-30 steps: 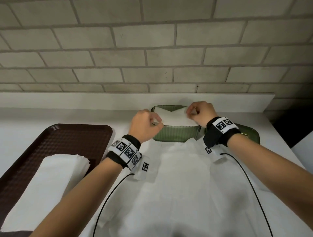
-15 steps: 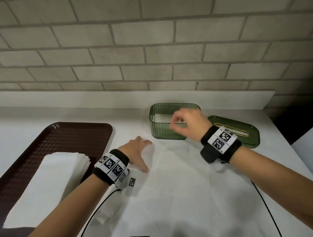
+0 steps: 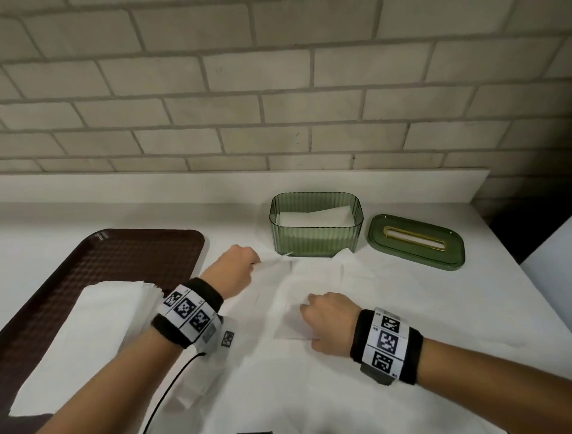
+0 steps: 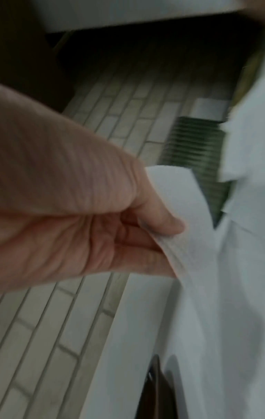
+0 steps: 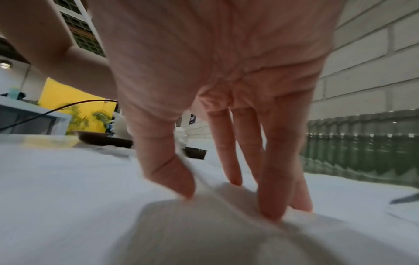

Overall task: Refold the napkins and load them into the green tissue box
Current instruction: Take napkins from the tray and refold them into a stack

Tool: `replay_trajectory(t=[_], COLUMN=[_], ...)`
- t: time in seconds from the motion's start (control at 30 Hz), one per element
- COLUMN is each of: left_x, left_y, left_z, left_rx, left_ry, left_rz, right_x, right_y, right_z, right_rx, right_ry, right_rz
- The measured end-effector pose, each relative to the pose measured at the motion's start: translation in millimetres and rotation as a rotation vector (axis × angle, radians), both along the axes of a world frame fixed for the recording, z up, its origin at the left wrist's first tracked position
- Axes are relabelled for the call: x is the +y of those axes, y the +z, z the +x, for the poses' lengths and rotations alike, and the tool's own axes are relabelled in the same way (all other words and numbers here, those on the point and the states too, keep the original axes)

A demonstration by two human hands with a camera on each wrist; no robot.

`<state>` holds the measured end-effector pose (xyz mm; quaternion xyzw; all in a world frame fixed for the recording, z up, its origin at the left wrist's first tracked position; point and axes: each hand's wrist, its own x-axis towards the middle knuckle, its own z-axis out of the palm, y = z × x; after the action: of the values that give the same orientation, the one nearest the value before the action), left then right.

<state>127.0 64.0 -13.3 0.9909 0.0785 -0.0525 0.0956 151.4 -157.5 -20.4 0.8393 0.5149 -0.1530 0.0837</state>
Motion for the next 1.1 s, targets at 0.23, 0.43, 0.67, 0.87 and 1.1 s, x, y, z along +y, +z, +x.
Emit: replay_trajectory(t=[0.23,0.43,0.67,0.87,1.1], left_x=[41,36,23,24,23], left_y=[71,87,94,94,93], left_z=[-20,-16,-10,-18,-30], left_rx=[-0.332,-0.562,-0.889,-0.819,-0.777], left_ry=[0.161,0.272,0.199,0.143,0.291], left_rz=[-0.433,-0.940,-0.775,-0.375,-0.461], right_x=[-17,-34,-22,2,15], right_y=[28,86,125,62,27], right_z=[30,60,140,171,161], right_rx=[0.148,0.157,0.385,0.287,-0.071], right_ry=[-0.167,-0.246,-0.759,-1.028,-0.918], right_rz=[0.330,0.750,1.379,1.076,0.723])
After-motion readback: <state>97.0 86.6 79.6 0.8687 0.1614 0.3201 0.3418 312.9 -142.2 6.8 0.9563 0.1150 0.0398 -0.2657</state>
